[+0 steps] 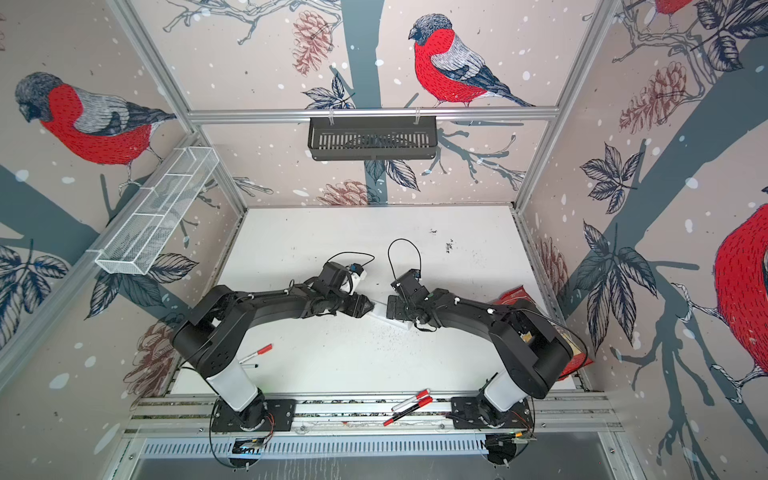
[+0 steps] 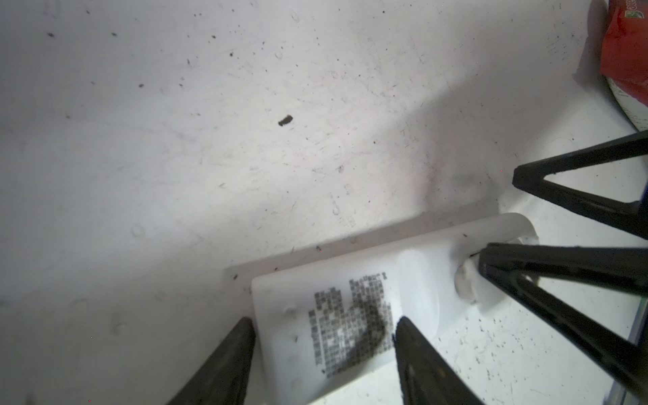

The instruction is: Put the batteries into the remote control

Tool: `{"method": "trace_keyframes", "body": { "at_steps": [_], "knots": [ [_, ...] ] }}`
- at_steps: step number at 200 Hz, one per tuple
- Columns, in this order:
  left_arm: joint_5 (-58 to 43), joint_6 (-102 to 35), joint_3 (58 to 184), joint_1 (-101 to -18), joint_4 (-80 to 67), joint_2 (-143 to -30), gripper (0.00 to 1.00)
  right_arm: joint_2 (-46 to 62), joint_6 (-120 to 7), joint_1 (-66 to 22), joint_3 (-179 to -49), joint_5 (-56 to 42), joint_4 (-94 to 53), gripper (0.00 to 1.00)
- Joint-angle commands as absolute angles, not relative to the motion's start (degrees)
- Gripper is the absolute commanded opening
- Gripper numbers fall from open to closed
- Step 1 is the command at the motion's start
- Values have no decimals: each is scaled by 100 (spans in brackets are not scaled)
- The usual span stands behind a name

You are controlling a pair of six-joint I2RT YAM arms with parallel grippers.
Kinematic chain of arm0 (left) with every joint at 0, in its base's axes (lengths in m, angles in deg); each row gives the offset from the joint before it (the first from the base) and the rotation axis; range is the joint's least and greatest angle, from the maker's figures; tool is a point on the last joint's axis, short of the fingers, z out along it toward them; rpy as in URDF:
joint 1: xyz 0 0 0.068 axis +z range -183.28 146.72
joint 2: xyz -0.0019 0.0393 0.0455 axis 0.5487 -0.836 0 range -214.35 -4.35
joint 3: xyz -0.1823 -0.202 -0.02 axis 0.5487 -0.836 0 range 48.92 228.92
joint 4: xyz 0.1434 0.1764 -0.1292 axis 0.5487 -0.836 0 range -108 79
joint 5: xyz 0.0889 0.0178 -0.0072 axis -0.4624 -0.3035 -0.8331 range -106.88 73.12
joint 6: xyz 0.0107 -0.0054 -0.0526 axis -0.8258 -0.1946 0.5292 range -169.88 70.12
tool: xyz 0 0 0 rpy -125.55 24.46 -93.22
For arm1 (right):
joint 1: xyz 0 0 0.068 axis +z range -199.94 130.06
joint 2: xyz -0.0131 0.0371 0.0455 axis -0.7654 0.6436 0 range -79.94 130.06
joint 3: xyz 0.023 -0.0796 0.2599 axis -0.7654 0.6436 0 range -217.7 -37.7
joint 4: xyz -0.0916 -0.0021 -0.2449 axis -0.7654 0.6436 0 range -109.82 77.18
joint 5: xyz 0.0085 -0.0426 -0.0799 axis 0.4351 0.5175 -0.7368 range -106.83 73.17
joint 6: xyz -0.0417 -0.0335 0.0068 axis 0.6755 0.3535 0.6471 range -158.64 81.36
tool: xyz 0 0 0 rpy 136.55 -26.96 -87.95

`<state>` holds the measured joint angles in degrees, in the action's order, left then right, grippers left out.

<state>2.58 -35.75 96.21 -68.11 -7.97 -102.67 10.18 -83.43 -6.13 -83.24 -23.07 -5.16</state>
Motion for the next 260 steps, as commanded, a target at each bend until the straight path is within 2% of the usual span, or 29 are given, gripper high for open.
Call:
{"method": "trace_keyframes", "body": {
  "at_steps": [1, 69, 115, 140, 164, 198, 260],
  "knots": [
    [276, -3617, 9603, -6810, -932, -10224, 65, 1127, -8354, -550, -8304, -2527, 113, 100],
    [302, -3607, 9605, -6817, -908, -10197, 64, 882, -8334, -571, -8164, -2559, 30, 99],
    [320, -3490, 9592, -6808, -900, -9931, 65, 237, -7947, -506, -8408, -2586, 48, 100],
    [332, -3390, 9533, -6793, -895, -9689, 70, -9, -7932, -230, -8332, -2496, 178, 100],
    [408, -3289, 9441, -6756, -925, -9417, 73, -136, -7997, 216, -8253, -2373, 239, 96],
    [367, -3051, 9267, -6570, -1067, -8898, 80, -88, -8386, 942, -8233, -2651, 366, 93],
    [399, -2837, 9080, -6202, -1466, -8085, 96, 247, -8625, 1372, -8018, -2652, 39, 92]
  ]
}}
